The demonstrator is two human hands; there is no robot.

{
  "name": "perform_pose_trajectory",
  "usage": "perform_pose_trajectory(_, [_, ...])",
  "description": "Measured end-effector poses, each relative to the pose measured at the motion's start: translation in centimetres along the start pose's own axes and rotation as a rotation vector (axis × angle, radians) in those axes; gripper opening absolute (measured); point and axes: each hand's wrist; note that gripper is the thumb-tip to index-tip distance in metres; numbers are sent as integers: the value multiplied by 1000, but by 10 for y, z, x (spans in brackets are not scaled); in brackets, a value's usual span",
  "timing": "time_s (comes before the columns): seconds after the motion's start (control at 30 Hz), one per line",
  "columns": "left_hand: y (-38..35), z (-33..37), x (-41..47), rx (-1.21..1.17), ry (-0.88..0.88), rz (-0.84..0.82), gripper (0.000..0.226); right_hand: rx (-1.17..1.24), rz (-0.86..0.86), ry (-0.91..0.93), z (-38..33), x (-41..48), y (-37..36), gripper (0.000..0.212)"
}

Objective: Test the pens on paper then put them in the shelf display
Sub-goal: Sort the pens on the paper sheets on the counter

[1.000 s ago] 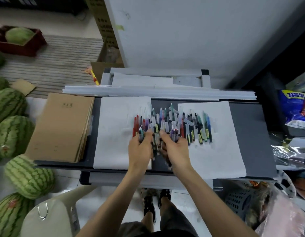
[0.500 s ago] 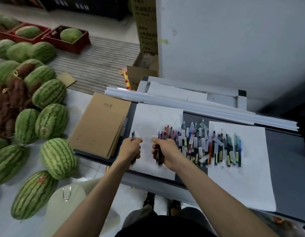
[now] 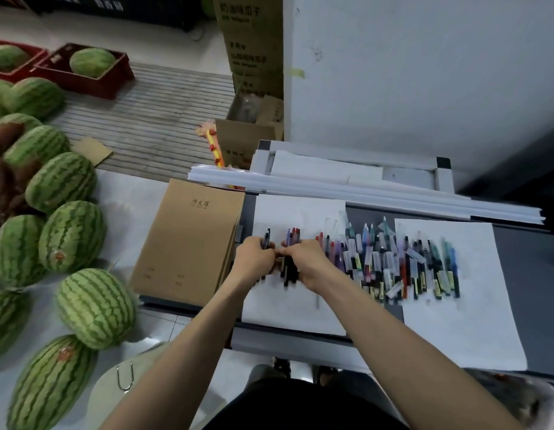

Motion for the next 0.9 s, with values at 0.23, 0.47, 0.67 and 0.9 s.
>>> perform_pose_trajectory(0.23, [12,-3,2,142,-28,91,9,-368,140,63,1,7,-13,8])
perform_pose_trajectory(0.47, [10,-1,4,191,-80,146,9,-589,259,165,1,11,-16,17])
perform_pose_trajectory(0.67, [12,-7,2,175,-125,150,16,-669,316,227,9,11,-12,29])
perform_pose_trajectory(0.9, [16,-18,1,178,-158,183,54,-781,414,301,17,6,-9,18])
Point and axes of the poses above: each hand's wrist, its own x-axis towards the middle knuckle, its own y-axis out of the back of the hand, z = x × y, and after that the axes turned 15 degrees about -z, right-handed
